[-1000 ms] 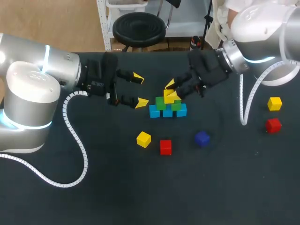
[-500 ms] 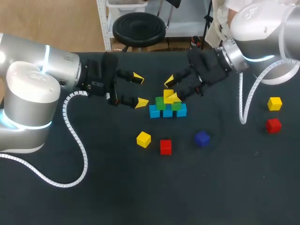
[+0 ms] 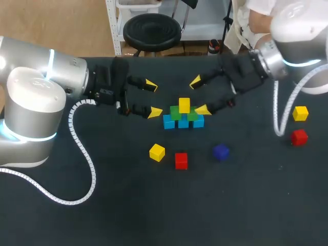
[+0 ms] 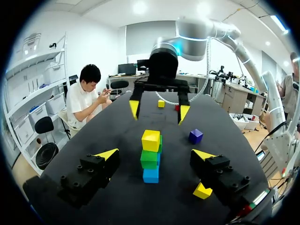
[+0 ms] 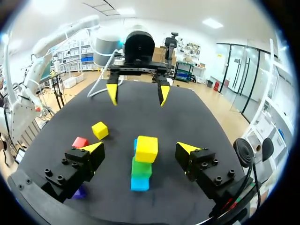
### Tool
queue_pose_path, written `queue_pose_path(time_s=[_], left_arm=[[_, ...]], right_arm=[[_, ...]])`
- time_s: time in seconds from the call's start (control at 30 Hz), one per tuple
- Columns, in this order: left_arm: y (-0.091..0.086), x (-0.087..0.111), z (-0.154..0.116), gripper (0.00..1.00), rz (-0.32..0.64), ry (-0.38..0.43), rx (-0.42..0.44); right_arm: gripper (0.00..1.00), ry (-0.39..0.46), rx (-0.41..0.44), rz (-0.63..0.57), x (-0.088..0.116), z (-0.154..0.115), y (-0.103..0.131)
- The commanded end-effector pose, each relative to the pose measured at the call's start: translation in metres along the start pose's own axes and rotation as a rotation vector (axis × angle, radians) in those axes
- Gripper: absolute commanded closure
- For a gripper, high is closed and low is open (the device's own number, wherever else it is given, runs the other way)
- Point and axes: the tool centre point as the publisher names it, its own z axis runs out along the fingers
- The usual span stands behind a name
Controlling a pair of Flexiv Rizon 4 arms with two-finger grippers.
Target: Place the blue cubes, place green cubes on the blue cubes, place the yellow cubes on the green cubes, then place the red cubes on the yellow cubes, and place purple cube on the red cubes.
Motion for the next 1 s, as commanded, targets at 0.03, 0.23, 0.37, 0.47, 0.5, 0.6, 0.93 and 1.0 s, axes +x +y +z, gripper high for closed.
queue_pose_path(time_s=[0.03,0.23,0.37,0.47,0.5,0.6,0.93,1.0], left_arm=[[-0.001,0.001,-0.001,0.0,0.003,-0.005,-0.002],[-0.001,0.001,-0.001,0.0,0.003,-0.005,-0.002],[-0.001,0.001,-0.001,0.0,0.003,-0.005,-0.002],[-0.001,0.001,-0.001,0.0,0.003,-0.005,-0.002],[-0.001,0.001,-0.001,0.0,0.003,-0.005,-0.002],[-0.001,0.001,-0.001,0.0,0.003,-0.005,-0.002],[-0.001,0.001,-0.001,0.0,0.003,-0.005,-0.002],[-0.001,0.001,-0.001,0.0,0.003,-0.005,-0.002]], right_arm=[[0.0,-0.019,0.021,-0.008,0.004,-0.022,0.017],[0.0,-0.025,0.078,0.028,0.014,-0.044,0.034],[0.0,-0.016,0.108,0.049,0.021,-0.059,0.045],[0.0,0.02,0.119,0.101,0.029,-0.07,0.054],[0.0,0.016,0.127,0.113,0.032,-0.074,0.057],[0.0,0.01,0.135,0.126,0.034,-0.077,0.059],[0.0,0.01,0.135,0.126,0.034,-0.077,0.059],[0.0,0.01,0.135,0.126,0.034,-0.077,0.059]])
